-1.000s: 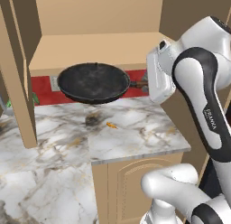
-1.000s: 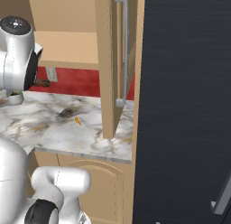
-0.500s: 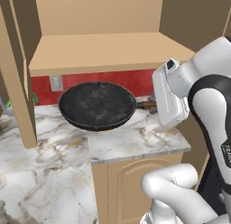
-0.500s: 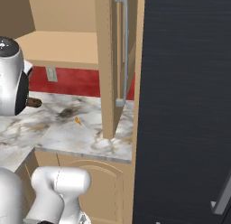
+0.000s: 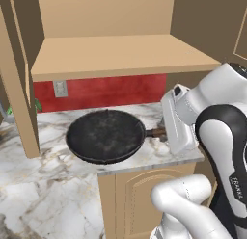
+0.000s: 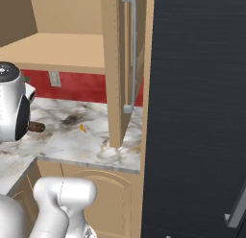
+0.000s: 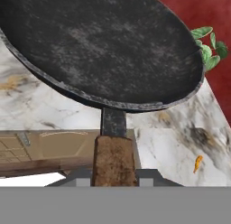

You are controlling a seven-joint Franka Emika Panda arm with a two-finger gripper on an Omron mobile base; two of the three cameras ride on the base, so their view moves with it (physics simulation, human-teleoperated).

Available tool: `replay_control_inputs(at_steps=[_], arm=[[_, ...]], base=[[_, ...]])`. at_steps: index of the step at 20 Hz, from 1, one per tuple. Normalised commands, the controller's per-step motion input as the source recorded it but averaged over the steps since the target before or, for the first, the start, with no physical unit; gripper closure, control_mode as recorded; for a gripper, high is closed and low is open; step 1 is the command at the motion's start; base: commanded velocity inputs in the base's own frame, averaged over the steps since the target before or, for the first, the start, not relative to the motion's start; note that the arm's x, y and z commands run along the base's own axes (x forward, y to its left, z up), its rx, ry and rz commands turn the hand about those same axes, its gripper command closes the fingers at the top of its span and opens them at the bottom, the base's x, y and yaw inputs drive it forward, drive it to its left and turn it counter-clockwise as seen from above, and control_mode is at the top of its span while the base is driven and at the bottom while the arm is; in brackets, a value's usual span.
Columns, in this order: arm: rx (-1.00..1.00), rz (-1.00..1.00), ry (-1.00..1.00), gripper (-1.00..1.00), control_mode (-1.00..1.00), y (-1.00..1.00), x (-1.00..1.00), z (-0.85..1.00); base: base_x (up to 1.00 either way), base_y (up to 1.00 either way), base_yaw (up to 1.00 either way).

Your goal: Retrieve the pan from the cabinet, then place the raw meat into the pan to avoid contamination.

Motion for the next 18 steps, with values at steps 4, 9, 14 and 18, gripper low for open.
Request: replay_control_inputs(at_steps=[4, 9, 14, 18], arm=[[-0.03, 0.0, 0.02, 1.0, -1.0, 0.0, -0.01, -0.38], [-0.02, 0.0, 0.0, 1.0, -1.0, 0.0, 0.01, -0.37], [0.0, 0.0, 0.0, 1.0, -1.0, 0.0, 0.06, -0.35], [0.0, 0.0, 0.0, 1.0, -1.0, 0.0, 0.16, -0.35]], base=[[0.0, 0.0, 0.0], [0.0, 0.0, 0.0], [0.0, 0.0, 0.0], [0.0, 0.0, 0.0]])
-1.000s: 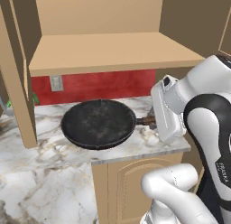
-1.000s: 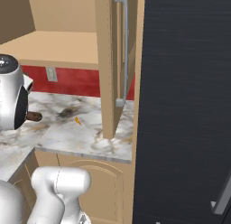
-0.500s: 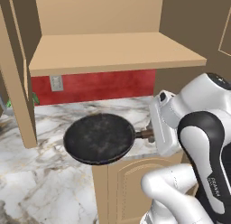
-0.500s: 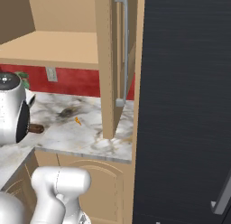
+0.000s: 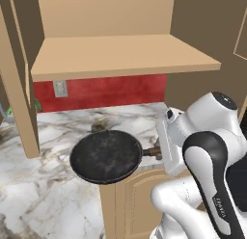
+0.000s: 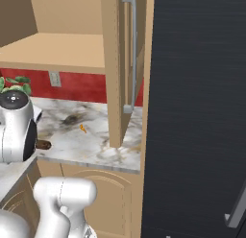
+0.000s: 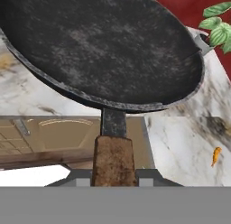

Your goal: Retrieve the pan from the cabinet, then place the raw meat into the pan to avoid contamination.

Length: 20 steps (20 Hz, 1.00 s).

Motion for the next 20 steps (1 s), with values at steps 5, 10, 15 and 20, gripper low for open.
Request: replay_control_inputs(at_steps=[5, 10, 15, 20], arm=[[0.0, 0.0, 0.0, 1.0, -1.0, 0.0, 0.5, -0.37], [0.0, 0.0, 0.0, 1.0, -1.0, 0.01, 0.57, -0.43], [0.0, 0.0, 0.0, 1.0, -1.0, 0.07, 0.49, -0.44], [0.0, -0.01, 0.0, 1.0, -1.0, 0.11, 0.54, -0.33]], base=[[0.0, 0.0, 0.0], [0.0, 0.0, 0.0], [0.0, 0.0, 0.0], [0.0, 0.0, 0.0]])
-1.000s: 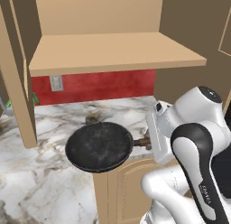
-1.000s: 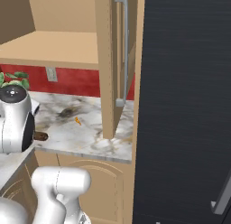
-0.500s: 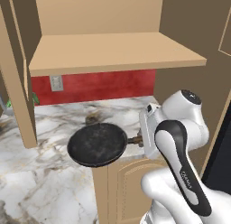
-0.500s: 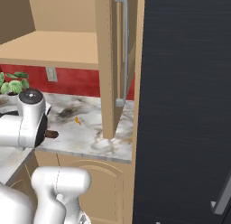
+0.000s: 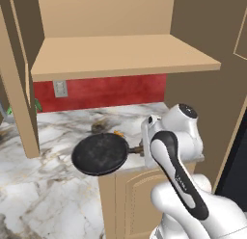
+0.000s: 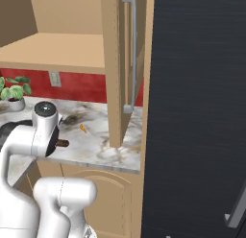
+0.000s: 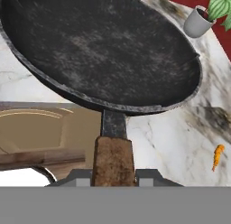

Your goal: Retrieve the pan from the cabinet, then place the raw meat into the pan to avoid contamination.

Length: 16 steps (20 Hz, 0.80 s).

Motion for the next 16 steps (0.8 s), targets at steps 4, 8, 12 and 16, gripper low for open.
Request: replay_control_inputs(at_steps=[4, 8, 12, 16], arm=[[0.0, 0.0, -0.01, 1.0, -1.0, 0.1, 0.52, -0.31], [0.0, 0.0, -0.01, 1.0, -1.0, 0.1, 0.54, -0.33], [0.0, -0.01, 0.0, 1.0, -1.0, 0.11, 0.57, -0.34], [0.0, -0.01, 0.0, 1.0, -1.0, 0.1, 0.57, -0.32]], base=[[0.0, 0.0, 0.0], [0.0, 0.0, 0.0], [0.0, 0.0, 0.0], [0.0, 0.0, 0.0]])
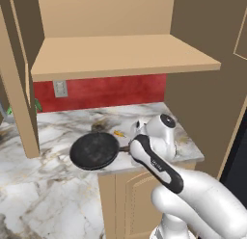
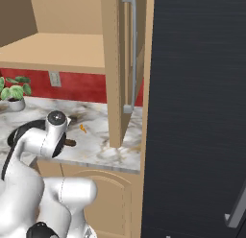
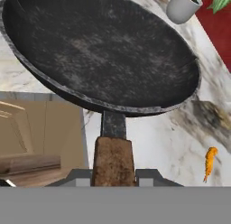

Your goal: Retrieve the pan from the cabinet, then place the raw meat into the pan to avoid contamination.

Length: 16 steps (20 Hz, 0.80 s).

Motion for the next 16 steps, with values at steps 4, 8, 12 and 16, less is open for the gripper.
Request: replay_control_inputs(at_steps=[4, 8, 12, 16], arm=[[0.0, -0.01, 0.0, 1.0, -1.0, 0.07, 0.55, -0.29], [0.0, -0.01, 0.0, 1.0, -1.0, 0.04, 0.5, -0.28], [0.0, -0.01, 0.0, 1.0, -1.0, 0.0, 0.34, -0.32], [0.0, -0.01, 0.0, 1.0, -1.0, 0.0, 0.37, -0.3]], base=[[0.0, 0.0, 0.0], [0.0, 0.0, 0.0], [0.0, 0.0, 0.0], [0.0, 0.0, 0.0]])
